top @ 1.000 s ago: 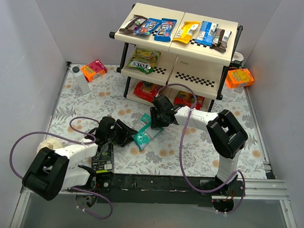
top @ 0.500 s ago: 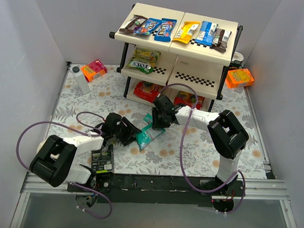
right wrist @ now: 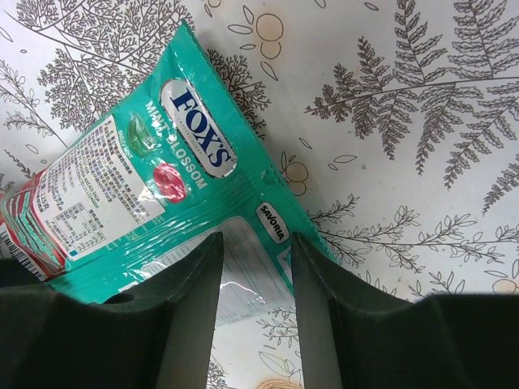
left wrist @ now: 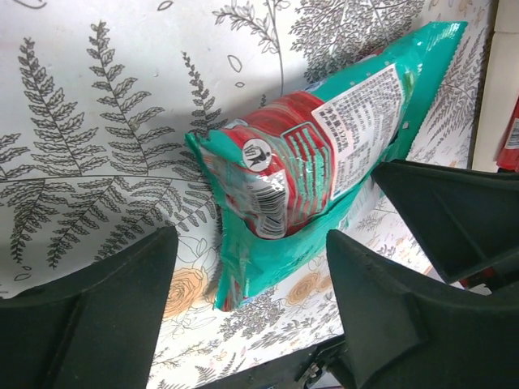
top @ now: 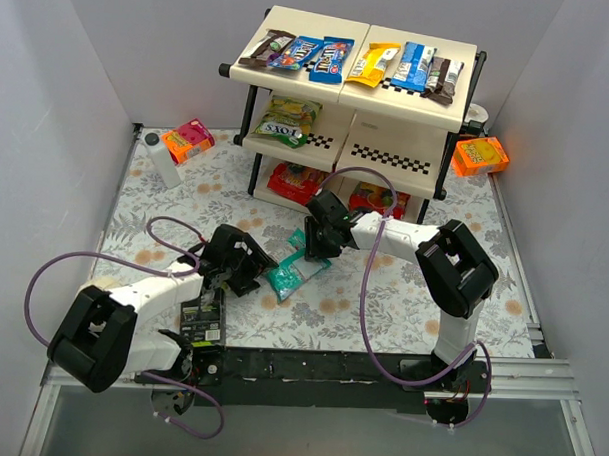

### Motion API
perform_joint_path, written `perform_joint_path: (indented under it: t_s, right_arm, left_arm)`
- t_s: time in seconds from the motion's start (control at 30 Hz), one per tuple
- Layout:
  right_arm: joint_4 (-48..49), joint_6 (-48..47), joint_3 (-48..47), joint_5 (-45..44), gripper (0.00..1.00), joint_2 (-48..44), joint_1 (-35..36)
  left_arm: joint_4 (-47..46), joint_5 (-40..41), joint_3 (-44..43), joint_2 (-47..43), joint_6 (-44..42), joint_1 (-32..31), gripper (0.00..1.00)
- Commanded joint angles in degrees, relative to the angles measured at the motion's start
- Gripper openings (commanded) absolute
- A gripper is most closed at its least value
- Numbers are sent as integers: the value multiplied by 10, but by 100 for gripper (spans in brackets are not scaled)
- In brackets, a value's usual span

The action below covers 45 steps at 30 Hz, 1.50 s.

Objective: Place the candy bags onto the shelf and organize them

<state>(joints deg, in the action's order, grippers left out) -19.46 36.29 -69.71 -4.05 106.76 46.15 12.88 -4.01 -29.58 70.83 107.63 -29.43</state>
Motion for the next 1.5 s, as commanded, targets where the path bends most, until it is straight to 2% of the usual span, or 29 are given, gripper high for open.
perform_joint_path:
  t_s: [0.0,0.17,0.23,0.37,0.4,0.47,0.7,0.83,1.07,1.13,1.17,1.27,1.33,1.47]
  right_arm:
    - [-46,9,-5,16,46,-2,3]
    - [-47,13,-6,28,46,-10,3]
    - [-49,13,-6,29,46,-12,3]
    - [-48,14,0,28,46,-18,3]
    - [-48,14,1,27,46,-19,3]
    - [-49,15,5,22,46,-23,3]
    - [-51,6,13,-4,46,-39,-5]
    - [-60,-22,7,-45,47,-64,-4]
    - [-74,-54,58,-145,56,-207,-4]
    - [-100,-44,86,-158,63,-235,-5]
    - [-108,-36,98,-170,70,-266,-4]
    - [-118,-4,168,-191,84,-353,-5]
    - [-121,10,213,-203,87,-401,-6]
    - [-159,49,234,-240,88,-507,-12]
  left_arm:
    - [-21,-1,25,17,6,-5,69]
    - [-91,-21,49,58,21,-9,52]
    - [-109,-20,51,67,20,-10,49]
    - [-120,-21,46,62,13,-11,32]
    - [-113,-19,40,57,9,-12,24]
    - [-99,-14,36,40,11,-11,18]
    - [-46,-8,32,-26,14,-11,11]
    - [-17,-11,17,-53,11,-11,0]
    - [47,-3,-64,-90,-10,-11,0]
    - [64,-1,-104,-97,-26,-11,0]
    - [74,0,-119,-102,-30,-11,0]
    - [80,-10,-176,-109,-50,-11,0]
    - [81,-18,-218,-108,-59,-12,0]
    - [79,-28,-285,-98,-54,-13,0]
